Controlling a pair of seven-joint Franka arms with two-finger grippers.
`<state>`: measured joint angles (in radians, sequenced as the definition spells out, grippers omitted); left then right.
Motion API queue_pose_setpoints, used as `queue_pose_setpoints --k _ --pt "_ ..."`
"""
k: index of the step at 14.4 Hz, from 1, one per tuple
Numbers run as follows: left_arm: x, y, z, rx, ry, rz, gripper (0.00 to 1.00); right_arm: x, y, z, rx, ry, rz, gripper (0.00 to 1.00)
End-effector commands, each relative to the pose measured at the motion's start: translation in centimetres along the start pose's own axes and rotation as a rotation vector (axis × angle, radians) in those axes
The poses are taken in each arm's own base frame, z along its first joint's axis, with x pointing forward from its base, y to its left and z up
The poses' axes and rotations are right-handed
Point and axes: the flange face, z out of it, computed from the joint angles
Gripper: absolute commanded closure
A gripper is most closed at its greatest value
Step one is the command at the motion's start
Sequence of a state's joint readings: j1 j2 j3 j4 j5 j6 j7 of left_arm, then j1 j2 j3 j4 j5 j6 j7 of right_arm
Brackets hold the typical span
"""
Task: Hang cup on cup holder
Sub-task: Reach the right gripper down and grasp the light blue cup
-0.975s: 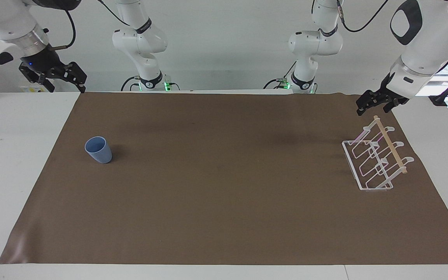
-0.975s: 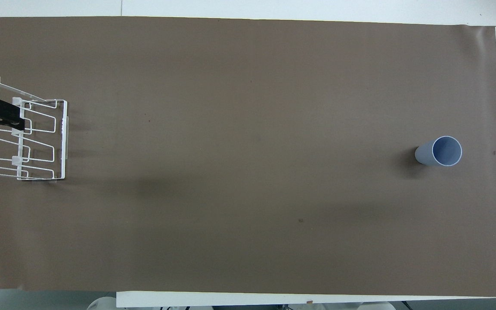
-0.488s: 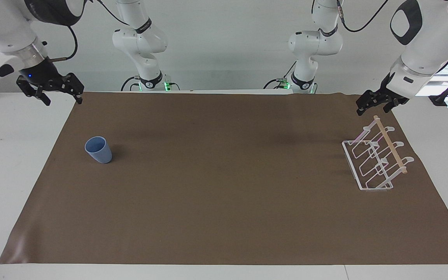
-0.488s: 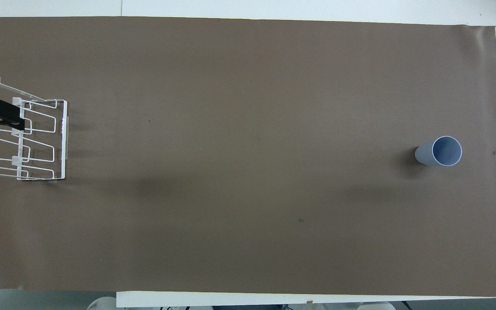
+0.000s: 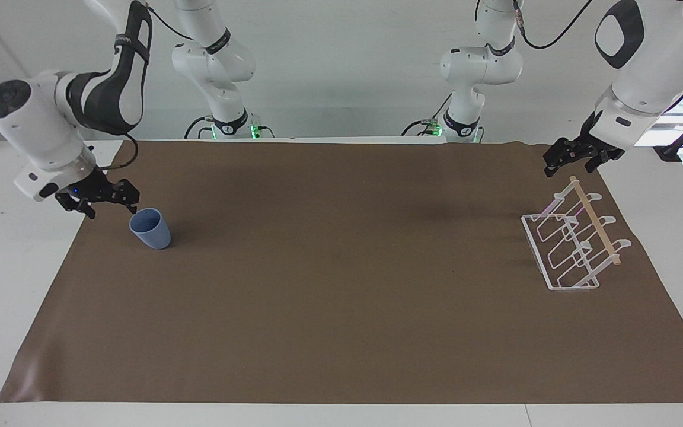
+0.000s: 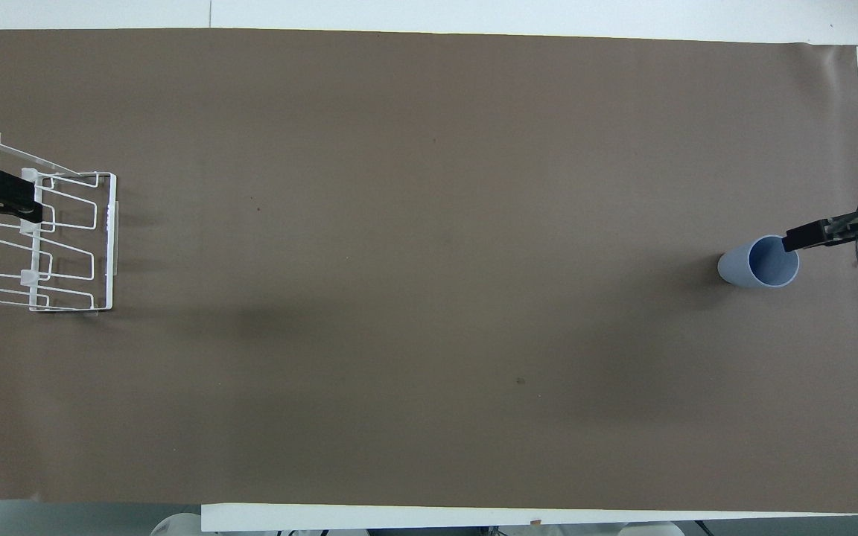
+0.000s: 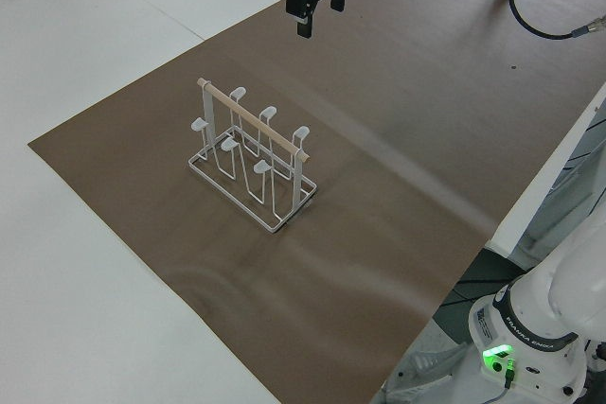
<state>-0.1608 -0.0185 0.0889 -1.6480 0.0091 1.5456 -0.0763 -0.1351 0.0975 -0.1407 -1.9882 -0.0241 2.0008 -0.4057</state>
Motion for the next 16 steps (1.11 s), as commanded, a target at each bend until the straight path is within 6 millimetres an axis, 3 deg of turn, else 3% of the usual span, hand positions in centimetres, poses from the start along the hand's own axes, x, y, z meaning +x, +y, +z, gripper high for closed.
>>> queue_pose_setpoints --k 1,5,7,13,16 --pt "-0.5 0.0 -0.1 0.009 0.017 -0.008 0.0 -1.4 -0.2 3.0 0.003 -0.01 -0.039 0.0" --pt "-0.6 0.2 0.0 0.01 0.011 -0.005 0.0 -1.7 -0.4 4.7 -0.006 0.011 -0.065 0.02" --pt "-0.6 0.2 -0.1 0.012 0.013 -0.005 0.0 -1.8 -0.4 4.9 -0.007 0.014 -0.067 0.08" --pt "-0.7 0.1 0.0 0.012 0.01 -0.006 0.0 -1.8 -0.5 5.0 -0.006 0.011 -0.072 0.58" --pt "-0.7 0.1 0.0 0.012 0.01 -0.006 0.0 -1.9 -0.5 5.1 -0.004 0.007 -0.072 0.94"
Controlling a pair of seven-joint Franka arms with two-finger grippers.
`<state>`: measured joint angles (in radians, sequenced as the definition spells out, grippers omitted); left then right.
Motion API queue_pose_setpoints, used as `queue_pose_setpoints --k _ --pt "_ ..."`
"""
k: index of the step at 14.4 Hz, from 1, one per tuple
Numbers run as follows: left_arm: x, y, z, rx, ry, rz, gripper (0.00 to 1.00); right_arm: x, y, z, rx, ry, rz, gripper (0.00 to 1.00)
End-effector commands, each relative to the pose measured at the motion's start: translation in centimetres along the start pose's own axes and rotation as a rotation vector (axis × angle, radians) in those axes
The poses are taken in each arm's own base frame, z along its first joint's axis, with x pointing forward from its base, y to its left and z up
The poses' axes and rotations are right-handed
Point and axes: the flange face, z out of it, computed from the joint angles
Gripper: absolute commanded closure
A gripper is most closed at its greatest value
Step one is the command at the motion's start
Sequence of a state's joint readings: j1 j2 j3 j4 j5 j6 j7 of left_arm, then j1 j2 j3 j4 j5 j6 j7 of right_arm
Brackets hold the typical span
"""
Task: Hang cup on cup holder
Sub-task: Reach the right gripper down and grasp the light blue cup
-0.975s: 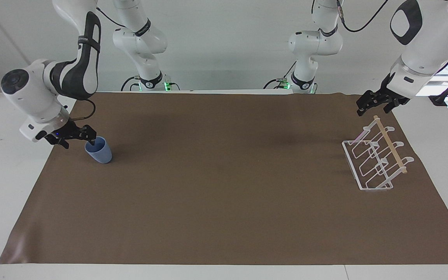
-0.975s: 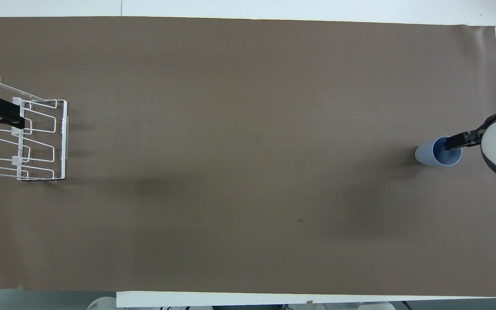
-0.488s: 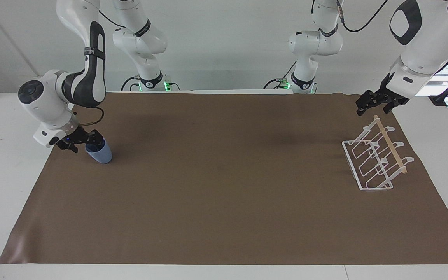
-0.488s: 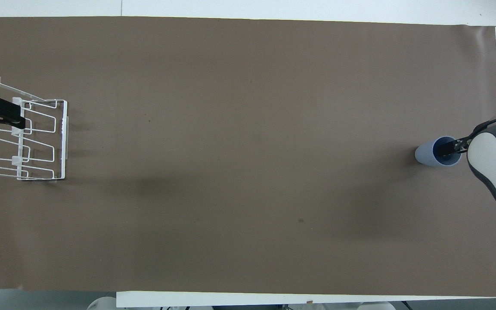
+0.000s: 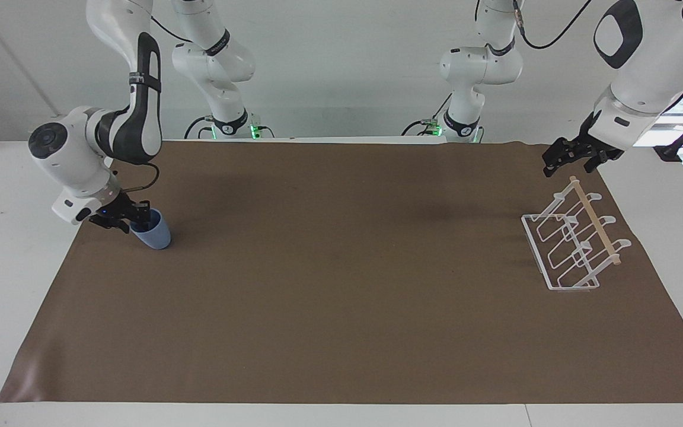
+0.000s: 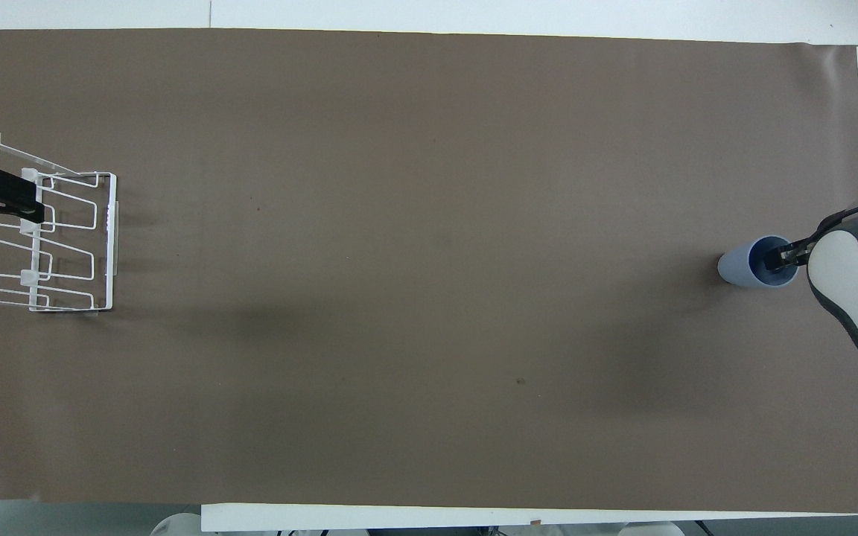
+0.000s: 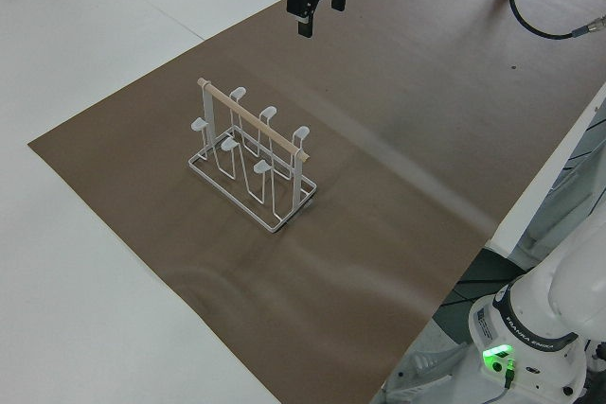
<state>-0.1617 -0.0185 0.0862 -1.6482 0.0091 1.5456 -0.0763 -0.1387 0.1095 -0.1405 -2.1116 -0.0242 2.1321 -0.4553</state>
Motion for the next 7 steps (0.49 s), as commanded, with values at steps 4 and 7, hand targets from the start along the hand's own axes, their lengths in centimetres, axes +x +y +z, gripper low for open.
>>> queue_pose_setpoints --k 4,7 --pt "-0.7 0.0 -0.1 0.01 0.011 -0.008 0.0 -0.4 -0.3 -0.8 -0.005 0.006 -0.029 1.0" --pt "-0.9 0.1 0.2 0.011 -0.002 -0.005 0.0 0.6 -1.0 -5.5 0.028 -0.027 -0.029 1.0"
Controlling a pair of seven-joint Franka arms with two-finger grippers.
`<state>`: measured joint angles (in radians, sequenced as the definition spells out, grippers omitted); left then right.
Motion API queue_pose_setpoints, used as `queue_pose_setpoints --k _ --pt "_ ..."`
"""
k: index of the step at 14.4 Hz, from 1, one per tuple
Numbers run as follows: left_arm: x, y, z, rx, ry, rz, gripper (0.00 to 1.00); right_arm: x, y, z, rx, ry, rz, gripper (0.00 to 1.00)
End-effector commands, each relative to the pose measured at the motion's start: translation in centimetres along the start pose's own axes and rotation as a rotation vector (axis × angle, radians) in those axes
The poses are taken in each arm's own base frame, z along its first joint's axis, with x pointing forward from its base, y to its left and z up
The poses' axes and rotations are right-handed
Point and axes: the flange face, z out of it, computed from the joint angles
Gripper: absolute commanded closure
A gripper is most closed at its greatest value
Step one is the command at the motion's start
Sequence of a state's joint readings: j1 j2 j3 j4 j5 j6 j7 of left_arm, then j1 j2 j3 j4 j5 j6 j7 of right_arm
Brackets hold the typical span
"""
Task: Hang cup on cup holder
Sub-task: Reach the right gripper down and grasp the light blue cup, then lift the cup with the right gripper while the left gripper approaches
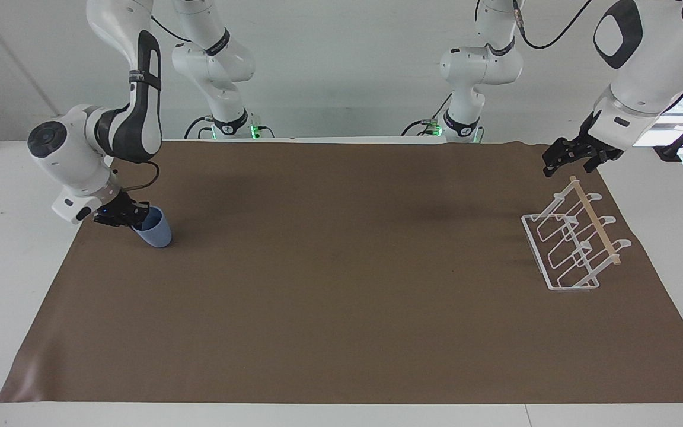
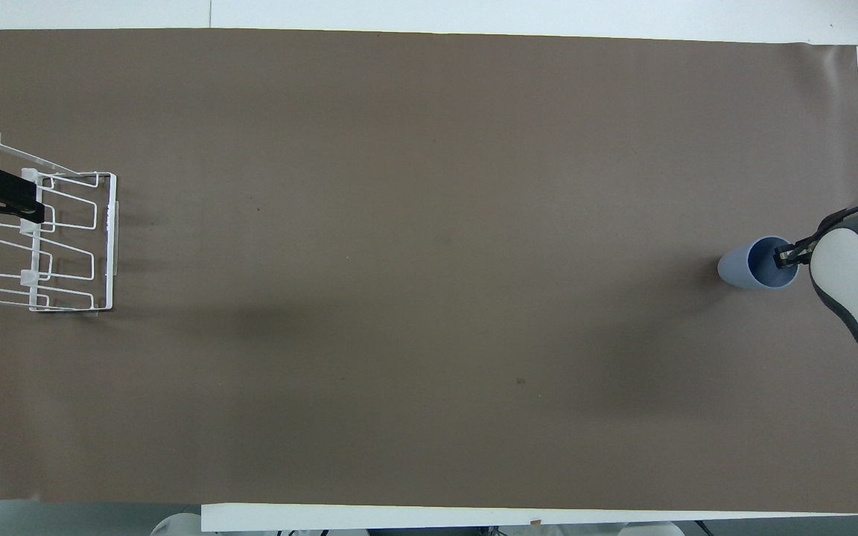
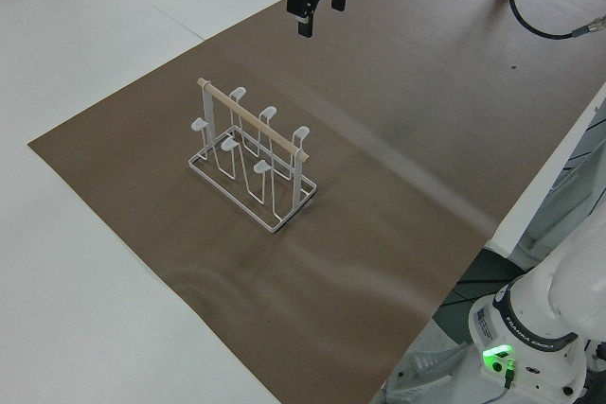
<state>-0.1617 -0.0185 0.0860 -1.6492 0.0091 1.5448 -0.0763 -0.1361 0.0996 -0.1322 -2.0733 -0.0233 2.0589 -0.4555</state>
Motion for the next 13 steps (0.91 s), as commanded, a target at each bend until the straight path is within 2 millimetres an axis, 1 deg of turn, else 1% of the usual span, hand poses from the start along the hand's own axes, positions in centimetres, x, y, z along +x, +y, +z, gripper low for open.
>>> queue_pose_setpoints --k 1,2,3,5,7,8,9,10,11,13 --pt "-1.0 0.1 0.5 0.011 -0.01 -0.007 0.0 1.1 -2.4 -6.0 0.067 0.002 -0.03 1.0" --pt "-1.3 0.1 0.6 0.012 -0.013 -0.007 0.0 1.7 -4.0 -7.6 0.167 0.035 -0.013 1.0" --pt "-1.4 0.1 0.7 0.011 -0.014 -0.008 0.0 2.2 -5.8 -8.6 0.282 0.054 0.019 1.0" --pt "-1.4 0.4 0.5 0.003 -0.009 -0.043 0.0 3.3 -9.9 -9.3 0.481 0.059 0.139 1.0" --pt "-1.4 0.9 0.6 -0.021 -0.008 -0.118 0.0 4.6 -15.2 -10.1 0.628 0.046 0.193 1.0" --pt "-1.4 1.7 0.4 -0.06 -0.018 -0.146 0.0 5.1 -17.5 -10.5 0.684 0.037 0.217 1.0" --pt "-1.7 3.6 0.3 -0.088 -0.029 -0.189 0.0 5.6 -19.8 -10.9 0.741 0.025 0.242 1.0" --pt "-2.3 6.5 0.3 -0.083 -0.037 -0.236 0.0 6.0 -21.8 -11.3 0.79 0.021 0.263 0.99" --pt "-2.7 8.4 0.3 -0.078 -0.04 -0.279 0.0 6.5 -23.5 -11.7 0.833 0.027 0.296 0.98" --pt "-3.4 11.0 0.2 -0.079 -0.047 -0.399 0.0 7.2 -27.9 -12.2 0.893 0.024 0.345 0.98"
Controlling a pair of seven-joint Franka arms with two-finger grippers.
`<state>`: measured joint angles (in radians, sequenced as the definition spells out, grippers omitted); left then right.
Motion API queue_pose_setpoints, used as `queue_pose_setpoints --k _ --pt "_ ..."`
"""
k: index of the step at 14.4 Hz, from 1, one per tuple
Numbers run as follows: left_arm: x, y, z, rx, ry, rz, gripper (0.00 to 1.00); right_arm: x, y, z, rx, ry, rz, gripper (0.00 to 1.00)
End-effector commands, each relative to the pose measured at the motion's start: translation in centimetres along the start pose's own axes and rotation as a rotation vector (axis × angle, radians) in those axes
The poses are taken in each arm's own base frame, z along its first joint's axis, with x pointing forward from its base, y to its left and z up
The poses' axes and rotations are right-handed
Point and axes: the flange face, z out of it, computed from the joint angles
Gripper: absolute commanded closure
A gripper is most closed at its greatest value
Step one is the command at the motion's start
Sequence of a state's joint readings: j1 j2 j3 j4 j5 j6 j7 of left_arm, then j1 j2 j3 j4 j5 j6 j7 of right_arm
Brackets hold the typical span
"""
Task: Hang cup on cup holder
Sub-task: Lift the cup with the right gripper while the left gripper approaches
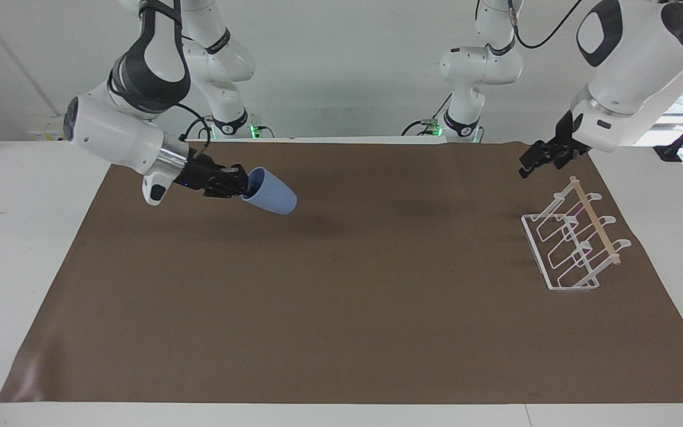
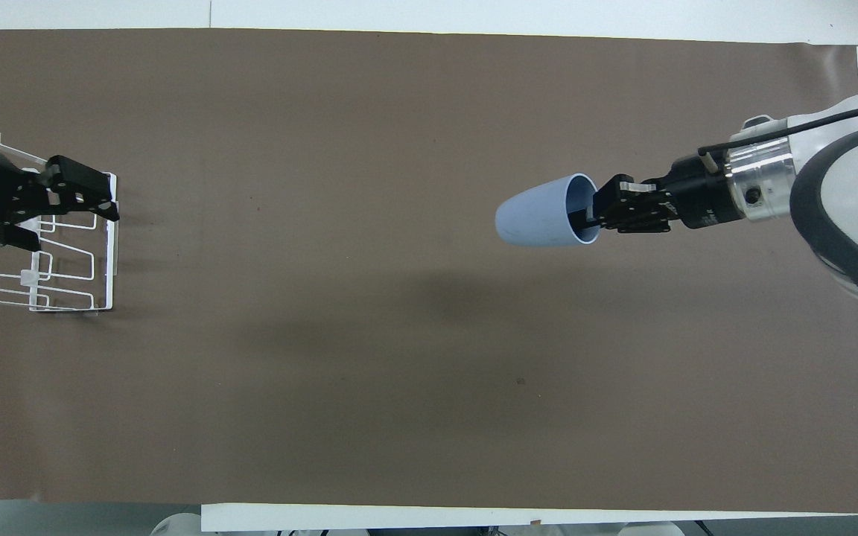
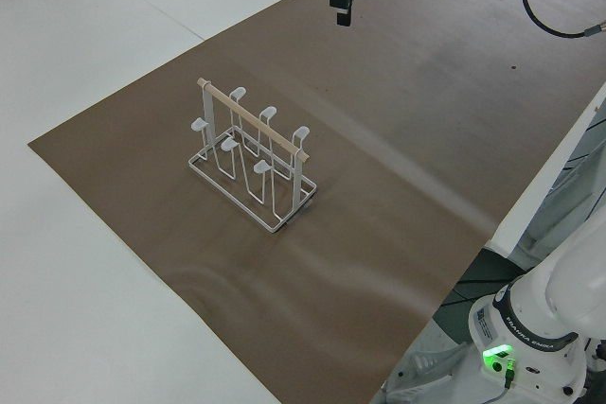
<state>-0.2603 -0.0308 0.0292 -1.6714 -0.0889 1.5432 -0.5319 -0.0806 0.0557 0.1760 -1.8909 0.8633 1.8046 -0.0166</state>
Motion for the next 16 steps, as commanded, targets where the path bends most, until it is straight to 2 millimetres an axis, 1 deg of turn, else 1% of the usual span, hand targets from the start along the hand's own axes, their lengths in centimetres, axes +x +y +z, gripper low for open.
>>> queue_pose_setpoints --k 1,3,4,5,6,7,8,10,11,13,15,16 --pt "-2.8 2.8 0.0 -0.014 0.005 -0.214 0.0 -0.5 -3.3 3.3 0.068 0.03 0.088 0.98" --pt "-4.7 5.7 0.3 -0.026 0.014 -0.426 0.0 -1.7 -6.1 6.9 0.069 0.034 0.132 0.98" --pt "-6.0 7.4 0.3 -0.044 0.002 -0.573 0.0 -2.4 -7.4 8.5 0.065 0.039 0.159 0.98" --pt "-6.3 8.2 0.1 -0.089 -0.02 -0.731 0.0 -3.2 -8.5 10.1 0.057 0.044 0.17 0.98" --pt "-6.2 8.9 -0.2 -0.145 -0.048 -0.905 0.0 -3.9 -9.2 11.6 0.051 0.053 0.175 0.98" --pt "-5.9 9.4 -0.6 -0.194 -0.075 -1.048 0.0 -4.6 -10.0 12.6 0.05 0.065 0.176 0.98" --pt "-5.9 10.0 -0.3 -0.208 -0.111 -1.145 0.01 -5.1 -10.5 13.5 0.046 0.066 0.179 0.99" --pt "-6.0 10.3 0.2 -0.209 -0.185 -1.215 0.01 -5.2 -10.5 13.6 0.045 0.063 0.182 0.99" --pt "-6.1 10.5 1.3 -0.188 -0.21 -1.25 0.01 -5.6 -10.9 14.1 0.042 0.055 0.182 0.99" --pt "-7.8 11.7 2.6 -0.186 -0.24 -1.216 0.01 -6.0 -11.3 14.6 0.04 0.048 0.207 0.99" --pt "-8.4 12.0 3.4 -0.251 -0.291 -1.16 0.01 -6.9 -12.1 15.7 0.038 0.04 0.201 0.99" --pt "-8.6 11.9 3.7 -0.304 -0.322 -1.129 0.01 -6.9 -12.3 15.8 0.039 0.05 0.21 0.99"
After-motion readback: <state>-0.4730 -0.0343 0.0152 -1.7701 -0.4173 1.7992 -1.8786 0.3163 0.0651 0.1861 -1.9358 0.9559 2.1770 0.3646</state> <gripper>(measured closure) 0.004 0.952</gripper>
